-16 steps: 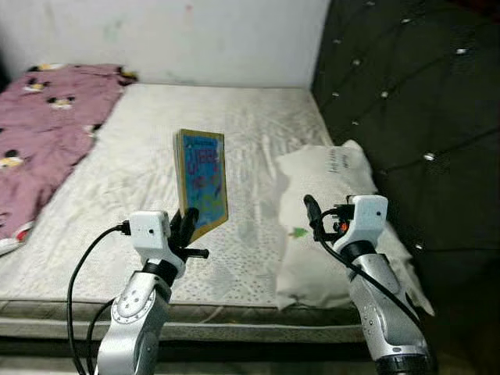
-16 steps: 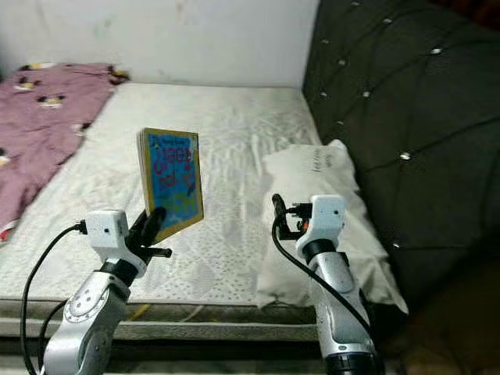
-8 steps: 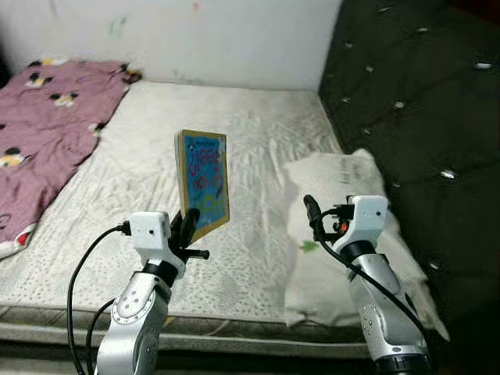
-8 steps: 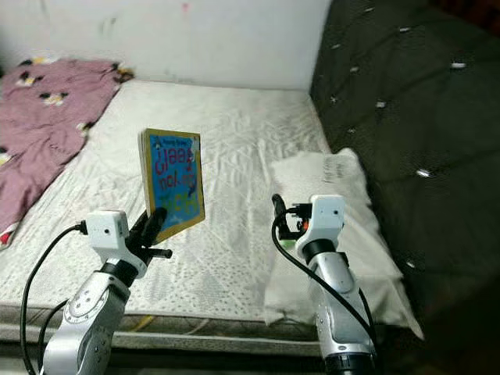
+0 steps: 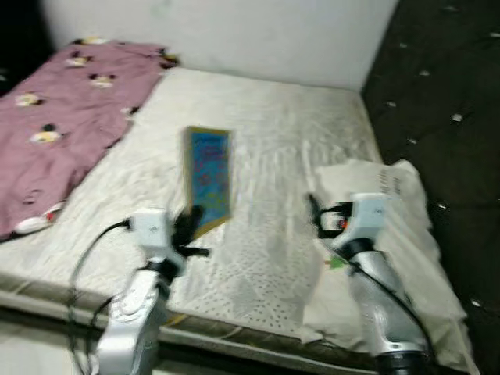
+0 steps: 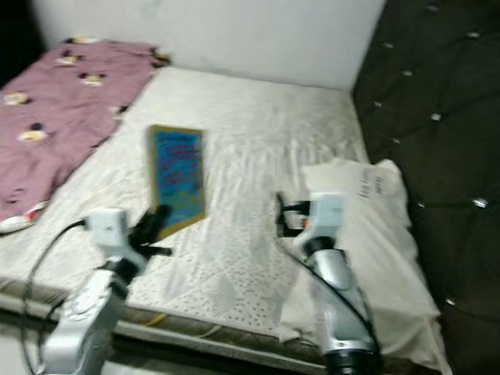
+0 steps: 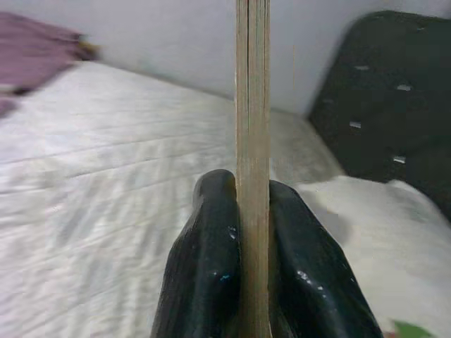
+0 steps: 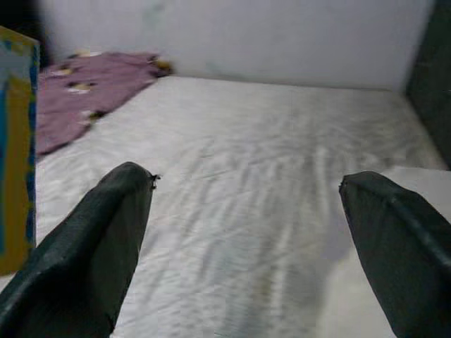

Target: Clean up the room

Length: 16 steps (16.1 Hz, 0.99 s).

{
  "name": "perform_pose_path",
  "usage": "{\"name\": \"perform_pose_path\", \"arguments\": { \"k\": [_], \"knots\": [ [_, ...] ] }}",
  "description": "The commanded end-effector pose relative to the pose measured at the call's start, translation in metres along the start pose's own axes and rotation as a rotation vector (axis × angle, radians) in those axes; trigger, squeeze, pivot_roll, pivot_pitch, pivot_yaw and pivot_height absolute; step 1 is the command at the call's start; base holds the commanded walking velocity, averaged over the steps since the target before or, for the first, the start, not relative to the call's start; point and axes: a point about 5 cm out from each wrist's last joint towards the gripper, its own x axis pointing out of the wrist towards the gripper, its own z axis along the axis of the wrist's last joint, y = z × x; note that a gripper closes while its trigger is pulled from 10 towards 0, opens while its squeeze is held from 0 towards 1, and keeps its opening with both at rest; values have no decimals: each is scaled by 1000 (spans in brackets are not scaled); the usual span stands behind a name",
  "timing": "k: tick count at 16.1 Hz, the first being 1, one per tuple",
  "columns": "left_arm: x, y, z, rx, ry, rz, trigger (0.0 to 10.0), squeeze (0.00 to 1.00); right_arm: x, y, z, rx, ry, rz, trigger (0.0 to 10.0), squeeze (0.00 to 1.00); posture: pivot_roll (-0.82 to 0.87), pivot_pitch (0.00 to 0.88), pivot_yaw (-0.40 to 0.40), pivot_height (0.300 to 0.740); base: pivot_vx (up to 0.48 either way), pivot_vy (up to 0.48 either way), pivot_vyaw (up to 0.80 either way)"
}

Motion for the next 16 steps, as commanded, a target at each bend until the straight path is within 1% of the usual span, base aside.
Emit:
{"name": "perform_pose_path", "arguments": {
  "k": [1, 3, 7, 11, 16],
  "knots": [
    [2, -5, 12, 13, -60, -23, 10000, 0, -2, -8, 0, -8, 5, -33, 10000, 0, -86, 0, -26, 740, 0, 0, 0],
    [2, -5, 12, 16, -58, -22, 10000, 0, -2, -8, 0, -8, 5, -33, 10000, 0, -83, 0, -27, 740, 264, 0, 0],
    [2, -5, 11, 14, -58, -29, 10000, 0, -1, -9, -1, -2, 7, -36, 10000, 0, -84, 0, -26, 740, 339, 0, -533],
    [1, -5, 11, 14, -56, -31, 10000, 0, 0, -8, -1, -5, 5, -34, 10000, 0, -83, 0, -25, 740, 342, 0, 0],
    [2, -4, 9, 10, -44, -11, 10000, 0, 0, -10, -1, -14, 7, -40, 10000, 0, -84, 0, -26, 740, 0, 0, 0]
  ]
}}
